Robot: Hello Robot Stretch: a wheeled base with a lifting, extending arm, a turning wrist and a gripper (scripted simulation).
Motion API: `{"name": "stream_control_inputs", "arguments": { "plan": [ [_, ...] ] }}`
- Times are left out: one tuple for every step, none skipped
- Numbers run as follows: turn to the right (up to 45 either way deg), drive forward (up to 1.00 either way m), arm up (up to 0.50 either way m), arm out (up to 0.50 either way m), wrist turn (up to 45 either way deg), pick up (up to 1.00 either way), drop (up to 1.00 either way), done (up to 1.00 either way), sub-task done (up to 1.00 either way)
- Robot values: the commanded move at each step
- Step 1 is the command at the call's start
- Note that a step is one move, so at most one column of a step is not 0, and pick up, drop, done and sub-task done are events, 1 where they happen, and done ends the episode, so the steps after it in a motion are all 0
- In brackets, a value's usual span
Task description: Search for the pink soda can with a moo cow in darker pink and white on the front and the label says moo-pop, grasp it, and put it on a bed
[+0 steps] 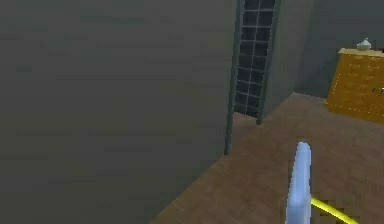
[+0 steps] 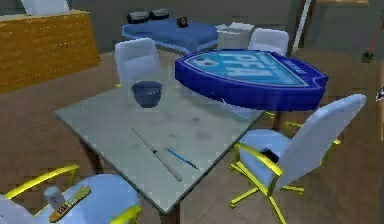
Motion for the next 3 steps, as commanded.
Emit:
{"name": "stream_control_inputs", "arguments": {
  "plan": [
    [27.0, 0.00, 0.00, 0.00, 0.0, 0.00, 0.00, 0.00, 0.00],
    [0.0, 0.25, 0.00, 0.00, 0.0, 0.00, 0.00, 0.00, 0.00],
    [-45.0, 0.00, 0.00, 0.00, 0.0, 0.00, 0.00, 0.00, 0.00]
  ]
}}
